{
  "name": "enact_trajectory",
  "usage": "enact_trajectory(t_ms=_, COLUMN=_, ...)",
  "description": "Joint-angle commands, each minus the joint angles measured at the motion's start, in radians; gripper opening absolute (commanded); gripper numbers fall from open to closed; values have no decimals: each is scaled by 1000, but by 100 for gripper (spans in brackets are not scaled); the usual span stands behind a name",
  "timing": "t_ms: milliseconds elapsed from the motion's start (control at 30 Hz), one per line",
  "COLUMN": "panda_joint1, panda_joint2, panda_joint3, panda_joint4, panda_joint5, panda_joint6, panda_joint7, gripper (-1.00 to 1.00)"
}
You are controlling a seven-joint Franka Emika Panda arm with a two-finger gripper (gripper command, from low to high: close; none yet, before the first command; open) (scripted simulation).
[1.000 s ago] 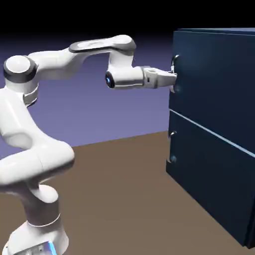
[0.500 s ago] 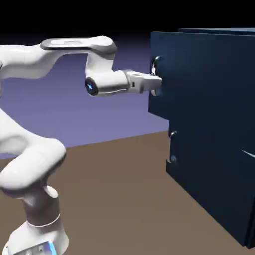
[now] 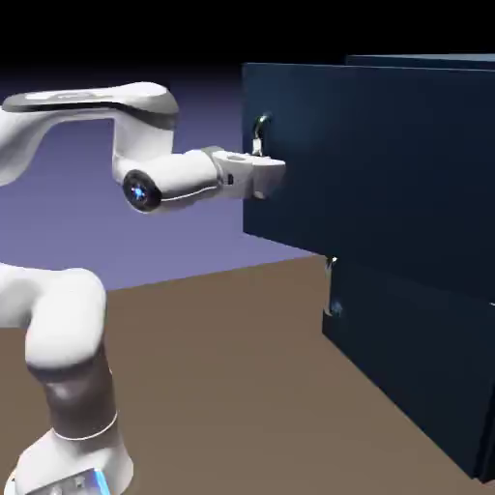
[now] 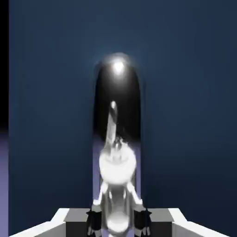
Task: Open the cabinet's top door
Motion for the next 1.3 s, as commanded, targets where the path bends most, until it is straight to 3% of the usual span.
enact_trajectory(t_ms=0, panda_joint1=14, panda_joint2=-23, panda_joint3=-31, panda_joint4=-19, panda_joint5=-43, panda_joint6=-14, panda_joint7=19, gripper=-100)
enact_trajectory(t_ms=367, panda_joint1=26, panda_joint2=-253, panda_joint3=-368, panda_joint4=-152, panda_joint5=-522, panda_joint6=-231, panda_joint7=212, gripper=-100)
enact_trajectory(t_ms=667, panda_joint1=-63, panda_joint2=-310, panda_joint3=-693, panda_joint4=-142, panda_joint5=-878, panda_joint6=-495, panda_joint7=278, gripper=-100)
enact_trajectory(t_ms=967, panda_joint1=-63, panda_joint2=-220, panda_joint3=-1019, panda_joint4=0, panda_joint5=-1176, panda_joint6=-777, panda_joint7=270, gripper=-100)
enact_trajectory(t_ms=1267, panda_joint1=138, panda_joint2=-85, panda_joint3=-1325, panda_joint4=300, panda_joint5=-1410, panda_joint6=-1080, panda_joint7=254, gripper=-100)
